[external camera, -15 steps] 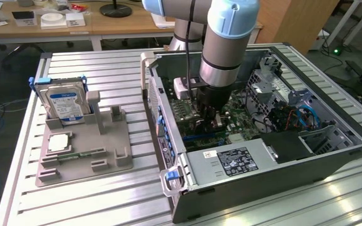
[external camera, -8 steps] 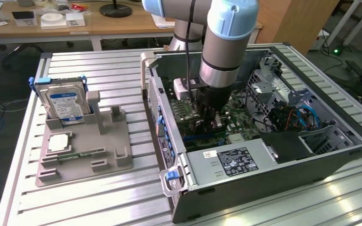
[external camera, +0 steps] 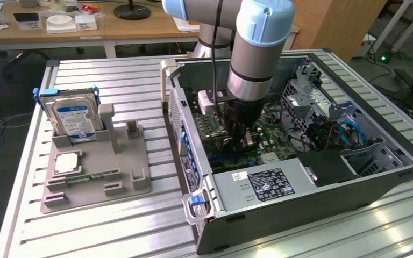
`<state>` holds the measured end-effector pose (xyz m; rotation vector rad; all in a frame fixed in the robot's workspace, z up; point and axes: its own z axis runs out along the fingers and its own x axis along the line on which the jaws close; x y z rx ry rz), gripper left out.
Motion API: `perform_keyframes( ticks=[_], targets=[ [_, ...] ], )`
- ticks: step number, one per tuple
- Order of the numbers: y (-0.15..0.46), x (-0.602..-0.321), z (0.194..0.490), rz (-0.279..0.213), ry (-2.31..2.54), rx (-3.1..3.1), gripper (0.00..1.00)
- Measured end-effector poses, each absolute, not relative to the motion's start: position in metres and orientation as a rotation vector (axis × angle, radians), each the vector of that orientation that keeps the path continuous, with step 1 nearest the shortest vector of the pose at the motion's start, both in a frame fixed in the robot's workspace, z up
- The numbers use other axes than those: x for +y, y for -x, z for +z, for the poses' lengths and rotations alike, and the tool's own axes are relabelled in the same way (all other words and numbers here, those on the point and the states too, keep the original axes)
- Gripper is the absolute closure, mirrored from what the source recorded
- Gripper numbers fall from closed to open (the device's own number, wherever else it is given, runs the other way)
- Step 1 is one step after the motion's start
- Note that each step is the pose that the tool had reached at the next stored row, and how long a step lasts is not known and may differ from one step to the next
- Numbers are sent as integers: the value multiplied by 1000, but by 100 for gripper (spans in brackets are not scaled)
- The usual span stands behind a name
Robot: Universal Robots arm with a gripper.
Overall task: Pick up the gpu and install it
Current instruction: 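Insert the gpu into the slot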
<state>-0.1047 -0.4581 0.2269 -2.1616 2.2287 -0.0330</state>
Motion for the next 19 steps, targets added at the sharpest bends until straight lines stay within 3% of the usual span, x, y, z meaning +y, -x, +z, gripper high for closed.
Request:
perform_keyframes(
  ticks=[19],
  targets=[
    [105, -458, 222, -31, 2163, 2230, 72]
  ],
)
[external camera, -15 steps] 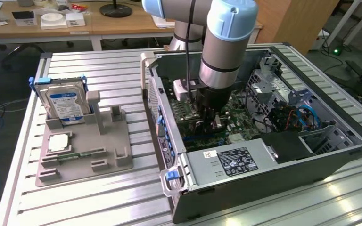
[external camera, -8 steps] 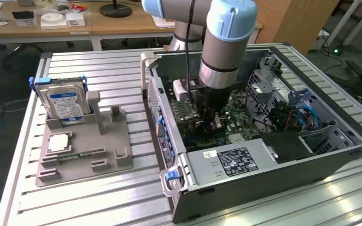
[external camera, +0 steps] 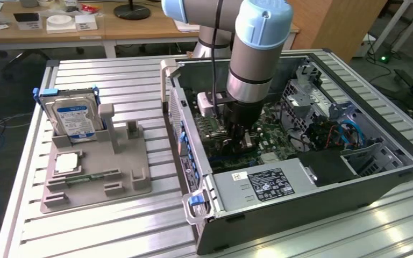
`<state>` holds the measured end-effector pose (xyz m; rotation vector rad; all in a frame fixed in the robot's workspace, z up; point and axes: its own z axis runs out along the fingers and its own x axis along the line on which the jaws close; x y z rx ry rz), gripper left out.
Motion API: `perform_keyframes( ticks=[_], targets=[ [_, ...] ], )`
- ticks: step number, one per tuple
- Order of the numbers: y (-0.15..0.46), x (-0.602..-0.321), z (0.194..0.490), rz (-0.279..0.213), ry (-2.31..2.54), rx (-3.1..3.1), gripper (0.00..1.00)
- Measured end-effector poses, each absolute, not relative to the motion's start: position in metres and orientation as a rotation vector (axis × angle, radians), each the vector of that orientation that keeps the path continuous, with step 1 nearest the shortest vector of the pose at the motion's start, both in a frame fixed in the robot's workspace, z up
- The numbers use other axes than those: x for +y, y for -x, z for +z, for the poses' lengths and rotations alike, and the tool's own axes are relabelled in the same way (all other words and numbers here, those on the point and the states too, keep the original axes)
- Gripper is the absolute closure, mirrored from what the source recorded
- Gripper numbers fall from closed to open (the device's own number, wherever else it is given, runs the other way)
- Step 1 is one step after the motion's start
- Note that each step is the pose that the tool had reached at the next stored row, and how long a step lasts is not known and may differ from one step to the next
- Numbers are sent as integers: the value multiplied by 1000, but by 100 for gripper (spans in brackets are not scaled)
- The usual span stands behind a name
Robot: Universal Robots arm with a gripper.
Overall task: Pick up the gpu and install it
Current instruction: 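Insert the gpu into the slot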
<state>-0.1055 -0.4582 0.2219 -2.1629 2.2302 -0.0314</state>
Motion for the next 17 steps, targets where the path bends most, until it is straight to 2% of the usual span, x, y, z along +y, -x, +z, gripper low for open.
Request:
perform_keyframes(
  ticks=[17],
  targets=[
    [107, -458, 221, -36, 2160, 2227, 72]
  ],
)
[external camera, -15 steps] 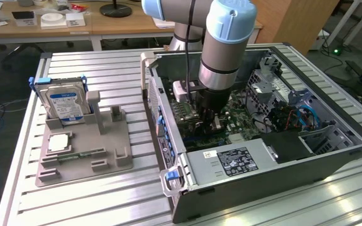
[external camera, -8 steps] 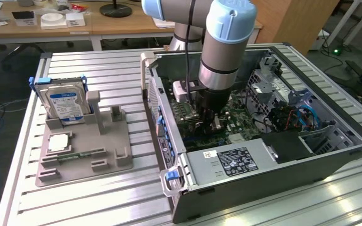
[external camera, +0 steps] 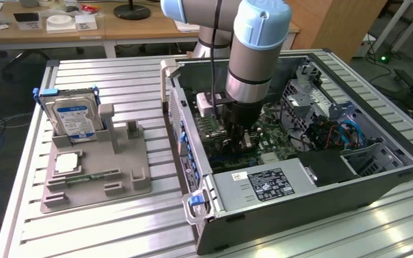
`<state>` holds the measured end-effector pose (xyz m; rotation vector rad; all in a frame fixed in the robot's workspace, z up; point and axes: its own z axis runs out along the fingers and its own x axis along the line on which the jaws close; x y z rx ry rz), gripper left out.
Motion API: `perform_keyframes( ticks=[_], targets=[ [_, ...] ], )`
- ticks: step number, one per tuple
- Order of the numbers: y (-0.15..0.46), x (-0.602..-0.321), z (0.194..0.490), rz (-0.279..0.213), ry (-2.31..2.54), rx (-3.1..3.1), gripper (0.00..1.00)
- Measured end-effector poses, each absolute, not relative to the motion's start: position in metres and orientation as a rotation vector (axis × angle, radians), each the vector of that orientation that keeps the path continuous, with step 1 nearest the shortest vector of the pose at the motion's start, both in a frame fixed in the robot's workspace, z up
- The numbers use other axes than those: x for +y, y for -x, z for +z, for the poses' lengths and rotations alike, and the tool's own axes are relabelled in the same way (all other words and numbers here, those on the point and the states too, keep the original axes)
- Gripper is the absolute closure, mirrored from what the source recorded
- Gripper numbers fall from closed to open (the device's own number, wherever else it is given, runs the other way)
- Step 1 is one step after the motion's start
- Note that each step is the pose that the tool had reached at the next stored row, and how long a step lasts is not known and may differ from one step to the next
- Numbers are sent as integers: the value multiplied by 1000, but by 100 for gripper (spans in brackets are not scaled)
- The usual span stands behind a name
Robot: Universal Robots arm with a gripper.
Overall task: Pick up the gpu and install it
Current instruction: 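Insert the gpu into the slot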
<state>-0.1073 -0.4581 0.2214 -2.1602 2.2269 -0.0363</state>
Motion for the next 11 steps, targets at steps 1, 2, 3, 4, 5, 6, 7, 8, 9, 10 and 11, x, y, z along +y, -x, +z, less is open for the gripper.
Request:
perform_keyframes(
  ticks=[1, 2, 3, 4, 5, 6, 7, 8, 9, 10, 11],
  targets=[
    [107, -458, 221, -36, 2160, 2227, 72],
    [107, -458, 221, -36, 2160, 2227, 72],
    [107, -458, 220, -35, 2159, 2226, 72],
    [108, -458, 219, -33, 2159, 2225, 72],
    [108, -458, 219, -32, 2159, 2224, 72],
    [108, -458, 219, -32, 2159, 2223, 72],
    [108, -458, 219, -32, 2159, 2223, 72],
    [108, -458, 219, -31, 2159, 2223, 72],
    [108, -458, 219, -31, 2159, 2223, 72],
    [108, -458, 219, -30, 2159, 2223, 72],
    [108, -458, 219, -31, 2159, 2223, 72]
  ],
)
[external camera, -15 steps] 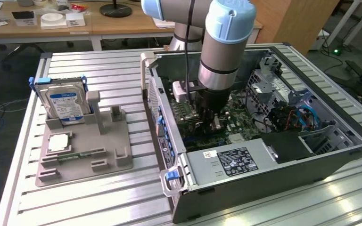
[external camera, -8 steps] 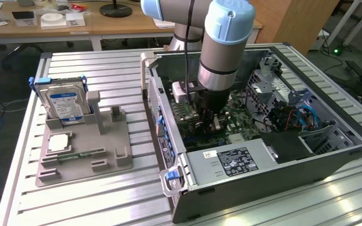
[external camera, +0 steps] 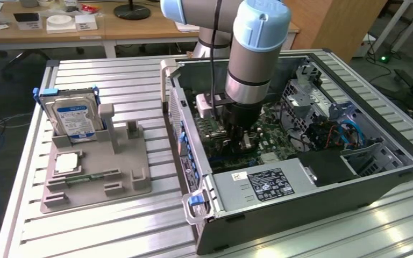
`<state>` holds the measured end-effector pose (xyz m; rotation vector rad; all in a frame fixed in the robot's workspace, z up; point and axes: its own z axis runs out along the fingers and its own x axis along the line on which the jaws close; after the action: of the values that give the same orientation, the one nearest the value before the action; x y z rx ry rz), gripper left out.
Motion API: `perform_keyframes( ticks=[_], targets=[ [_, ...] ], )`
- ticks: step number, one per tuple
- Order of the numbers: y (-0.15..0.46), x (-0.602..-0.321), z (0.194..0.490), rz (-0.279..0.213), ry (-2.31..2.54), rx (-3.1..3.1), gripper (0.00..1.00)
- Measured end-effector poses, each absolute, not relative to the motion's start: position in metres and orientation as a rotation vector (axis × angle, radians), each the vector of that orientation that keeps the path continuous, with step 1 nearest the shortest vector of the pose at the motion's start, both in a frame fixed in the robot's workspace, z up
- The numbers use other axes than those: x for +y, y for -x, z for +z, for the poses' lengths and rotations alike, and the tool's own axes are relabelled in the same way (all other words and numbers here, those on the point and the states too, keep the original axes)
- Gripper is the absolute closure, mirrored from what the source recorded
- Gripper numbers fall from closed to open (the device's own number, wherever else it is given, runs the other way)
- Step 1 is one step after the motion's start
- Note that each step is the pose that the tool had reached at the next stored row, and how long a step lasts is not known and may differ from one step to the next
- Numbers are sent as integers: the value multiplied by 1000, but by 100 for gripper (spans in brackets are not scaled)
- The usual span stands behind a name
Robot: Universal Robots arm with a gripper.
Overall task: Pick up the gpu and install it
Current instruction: 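Insert the gpu into the slot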
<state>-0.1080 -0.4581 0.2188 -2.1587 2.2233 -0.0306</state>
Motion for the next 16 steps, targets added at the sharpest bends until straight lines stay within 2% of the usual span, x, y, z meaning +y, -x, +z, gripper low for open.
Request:
perform_keyframes(
  ticks=[6, 7, 16],
  targets=[
    [109, -458, 220, -35, 2156, 2220, 71],
    [109, -458, 222, -37, 2155, 2220, 65],
    [110, -458, 250, -54, 2147, 2211, 65]
  ],
)
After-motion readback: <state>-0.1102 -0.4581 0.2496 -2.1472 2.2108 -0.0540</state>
